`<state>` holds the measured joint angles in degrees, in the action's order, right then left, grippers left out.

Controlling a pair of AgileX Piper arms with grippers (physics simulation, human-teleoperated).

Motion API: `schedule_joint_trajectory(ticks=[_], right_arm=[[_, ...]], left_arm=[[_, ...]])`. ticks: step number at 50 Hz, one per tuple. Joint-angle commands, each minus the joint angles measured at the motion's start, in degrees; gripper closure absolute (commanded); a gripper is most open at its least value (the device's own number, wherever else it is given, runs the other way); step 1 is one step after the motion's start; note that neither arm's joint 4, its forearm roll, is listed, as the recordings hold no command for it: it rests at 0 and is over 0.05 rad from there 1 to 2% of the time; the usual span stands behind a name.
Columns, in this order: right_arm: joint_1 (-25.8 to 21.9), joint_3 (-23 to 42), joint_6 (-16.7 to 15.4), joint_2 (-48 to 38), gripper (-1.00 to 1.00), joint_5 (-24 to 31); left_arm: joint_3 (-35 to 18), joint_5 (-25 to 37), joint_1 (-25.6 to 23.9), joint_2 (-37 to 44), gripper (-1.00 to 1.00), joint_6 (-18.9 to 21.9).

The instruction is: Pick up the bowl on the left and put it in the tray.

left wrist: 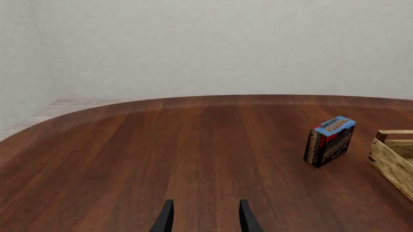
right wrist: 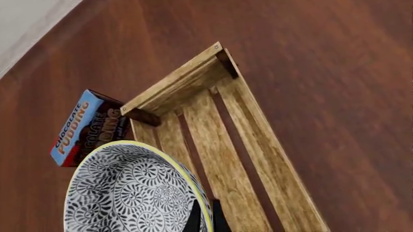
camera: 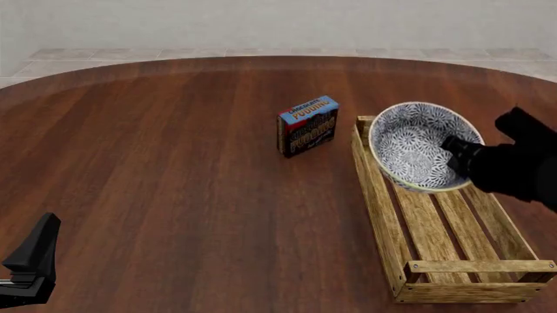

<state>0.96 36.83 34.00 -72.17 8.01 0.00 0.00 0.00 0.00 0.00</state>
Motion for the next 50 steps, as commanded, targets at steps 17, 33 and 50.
schedule_joint_trajectory(ticks=[17, 33, 50], right_arm=[[1.3, -2.7, 1.5, -0.9, 1.00, -3.5], [2.8, -3.8, 2.0, -0.7, 1.00, -4.5], [3.0, -5.3, 3.0, -2.1, 1.00, -7.1]], left_arm=[[0.0, 0.0, 0.0, 0.0, -1.00, 0.0], [0.0, 0.0, 0.0, 0.0, -1.00, 0.0], [0.0, 0.0, 0.0, 0.0, -1.00, 0.0]])
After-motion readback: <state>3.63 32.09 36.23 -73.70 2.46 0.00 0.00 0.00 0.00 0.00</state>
